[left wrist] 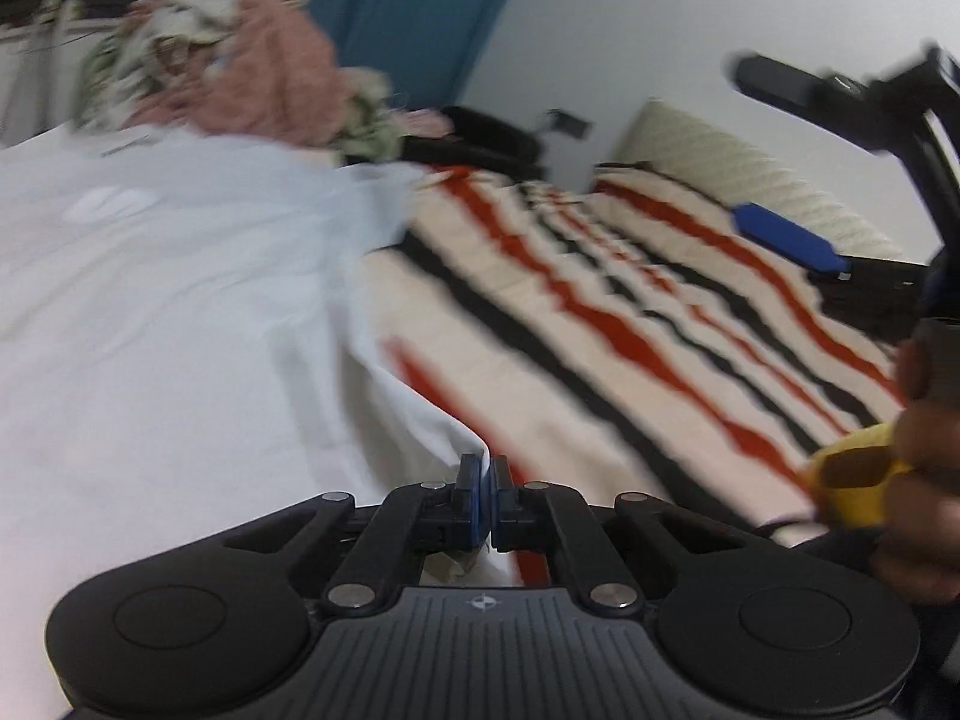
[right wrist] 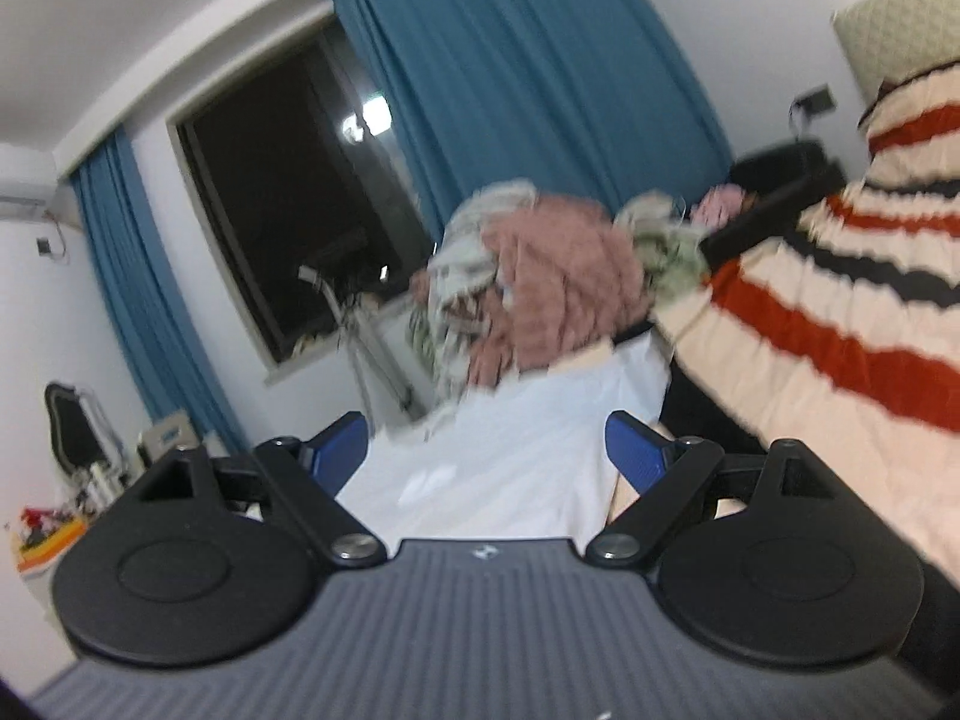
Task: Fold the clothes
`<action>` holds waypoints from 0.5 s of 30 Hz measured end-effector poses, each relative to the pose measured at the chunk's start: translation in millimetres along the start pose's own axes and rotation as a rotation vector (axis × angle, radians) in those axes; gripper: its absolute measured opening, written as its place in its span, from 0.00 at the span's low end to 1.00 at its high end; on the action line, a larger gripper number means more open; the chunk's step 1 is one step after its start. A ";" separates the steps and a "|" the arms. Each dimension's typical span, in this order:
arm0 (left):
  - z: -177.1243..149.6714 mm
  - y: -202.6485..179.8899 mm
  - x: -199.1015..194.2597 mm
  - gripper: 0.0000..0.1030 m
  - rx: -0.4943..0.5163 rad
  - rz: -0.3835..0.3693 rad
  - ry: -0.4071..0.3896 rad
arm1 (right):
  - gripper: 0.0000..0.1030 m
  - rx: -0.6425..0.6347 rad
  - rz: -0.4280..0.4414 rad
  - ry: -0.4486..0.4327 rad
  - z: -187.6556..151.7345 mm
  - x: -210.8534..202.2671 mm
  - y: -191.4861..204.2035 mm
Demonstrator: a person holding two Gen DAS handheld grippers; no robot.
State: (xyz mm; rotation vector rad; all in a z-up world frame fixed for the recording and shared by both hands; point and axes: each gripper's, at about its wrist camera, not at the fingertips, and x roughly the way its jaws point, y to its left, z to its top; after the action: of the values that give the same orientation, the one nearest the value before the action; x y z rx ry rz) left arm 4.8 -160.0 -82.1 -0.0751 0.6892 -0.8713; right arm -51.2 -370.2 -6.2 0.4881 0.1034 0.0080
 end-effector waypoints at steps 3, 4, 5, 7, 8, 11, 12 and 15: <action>-3.8 -38.1 37.3 0.03 0.037 -0.003 0.046 | 0.85 -0.029 -0.032 -0.075 6.6 -9.3 -5.7; -8.3 -49.0 51.9 0.03 0.053 0.013 0.072 | 0.85 -0.039 -0.037 -0.081 8.1 -9.4 -7.7; -13.2 -57.6 67.3 0.03 0.063 0.023 0.101 | 0.85 -0.049 -0.042 -0.087 9.5 -9.4 -9.8; -25.0 -63.9 92.5 0.03 0.063 0.031 0.149 | 0.85 -0.065 -0.060 -0.088 10.7 -6.5 -14.3; -29.3 -64.5 102.6 0.03 0.060 0.037 0.171 | 0.85 -0.065 -0.065 -0.081 11.0 -3.9 -16.6; -30.7 -54.2 111.5 0.11 0.036 0.028 0.188 | 0.85 -0.043 -0.055 -0.042 9.6 2.9 -23.6; -28.9 -50.2 108.5 0.29 0.025 0.025 0.186 | 0.85 -0.039 -0.056 -0.031 9.0 5.2 -25.0; -15.7 -44.1 80.9 0.62 0.069 0.066 0.147 | 0.85 -0.035 -0.052 -0.018 7.2 7.4 -25.4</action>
State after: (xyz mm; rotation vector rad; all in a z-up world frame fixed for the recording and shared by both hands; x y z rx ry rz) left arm 1.6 -244.3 -122.4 0.0738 0.7936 -0.8418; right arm -43.6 -395.8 -12.5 0.4499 0.0976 -0.0451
